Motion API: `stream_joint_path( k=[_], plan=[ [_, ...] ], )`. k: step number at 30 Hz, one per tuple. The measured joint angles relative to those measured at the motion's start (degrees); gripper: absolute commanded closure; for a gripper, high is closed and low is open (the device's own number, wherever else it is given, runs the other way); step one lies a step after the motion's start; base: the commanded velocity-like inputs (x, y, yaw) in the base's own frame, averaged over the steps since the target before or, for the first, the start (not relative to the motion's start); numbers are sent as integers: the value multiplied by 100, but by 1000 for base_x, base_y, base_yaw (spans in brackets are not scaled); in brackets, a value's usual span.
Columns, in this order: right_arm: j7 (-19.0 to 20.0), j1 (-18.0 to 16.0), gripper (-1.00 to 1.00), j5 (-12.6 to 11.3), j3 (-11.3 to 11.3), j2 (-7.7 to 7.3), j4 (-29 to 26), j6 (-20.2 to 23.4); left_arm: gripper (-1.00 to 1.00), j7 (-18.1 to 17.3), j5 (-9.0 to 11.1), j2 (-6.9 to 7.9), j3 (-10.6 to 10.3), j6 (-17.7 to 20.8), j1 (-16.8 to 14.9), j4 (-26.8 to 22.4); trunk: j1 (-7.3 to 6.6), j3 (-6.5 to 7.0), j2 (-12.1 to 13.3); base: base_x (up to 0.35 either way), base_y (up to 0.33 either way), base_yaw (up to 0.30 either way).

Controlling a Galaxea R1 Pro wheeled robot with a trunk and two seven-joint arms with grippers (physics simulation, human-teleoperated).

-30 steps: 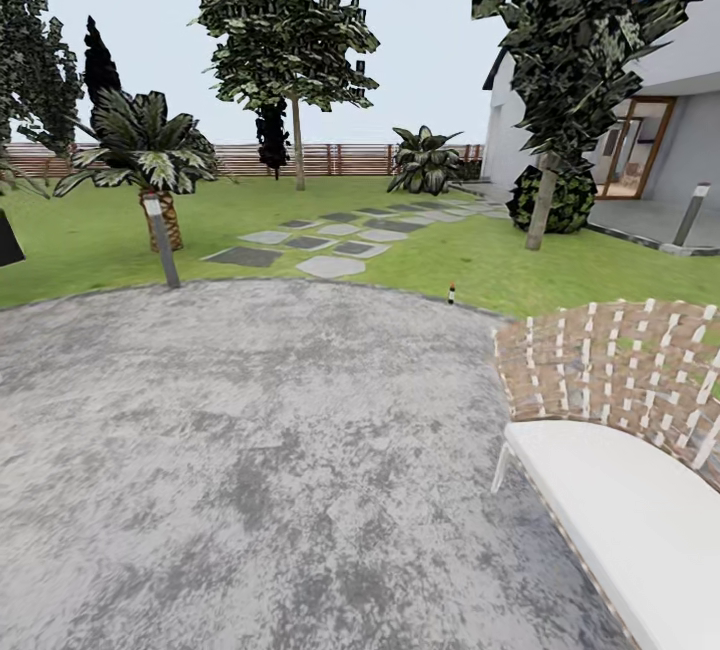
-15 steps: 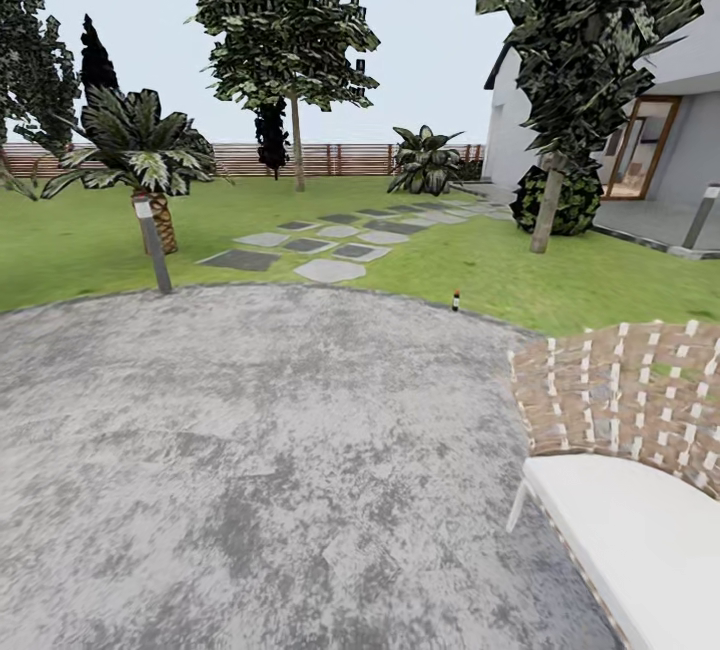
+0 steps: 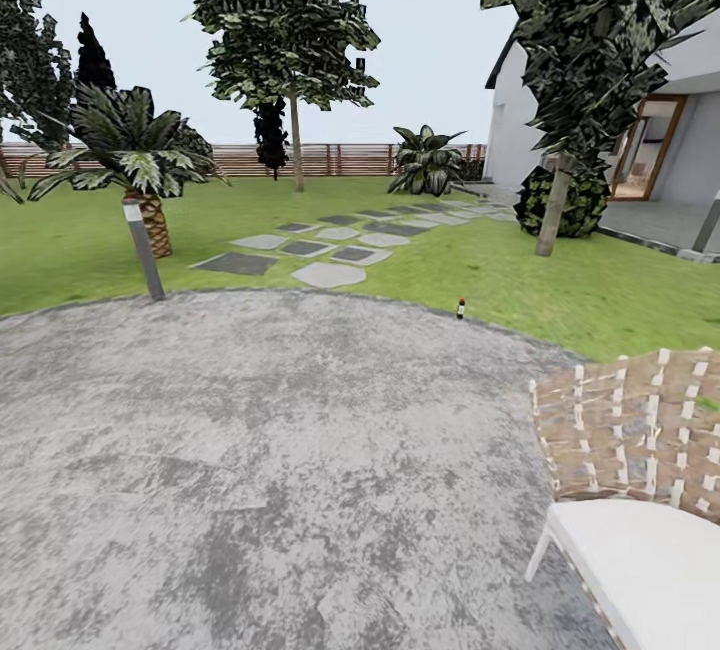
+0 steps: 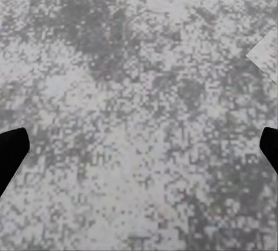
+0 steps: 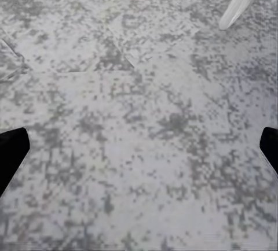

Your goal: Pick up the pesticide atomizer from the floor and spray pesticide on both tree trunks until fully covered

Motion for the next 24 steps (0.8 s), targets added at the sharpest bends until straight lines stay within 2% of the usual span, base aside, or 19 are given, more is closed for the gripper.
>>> stream_joint_path(
  k=[24],
  plan=[
    [0, 0, -100, 5, 0, 0, 0, 4, -100, -3, 0, 0, 0, 0, 0, 0, 0, 0, 0, 340, 0, 0]
  ],
)
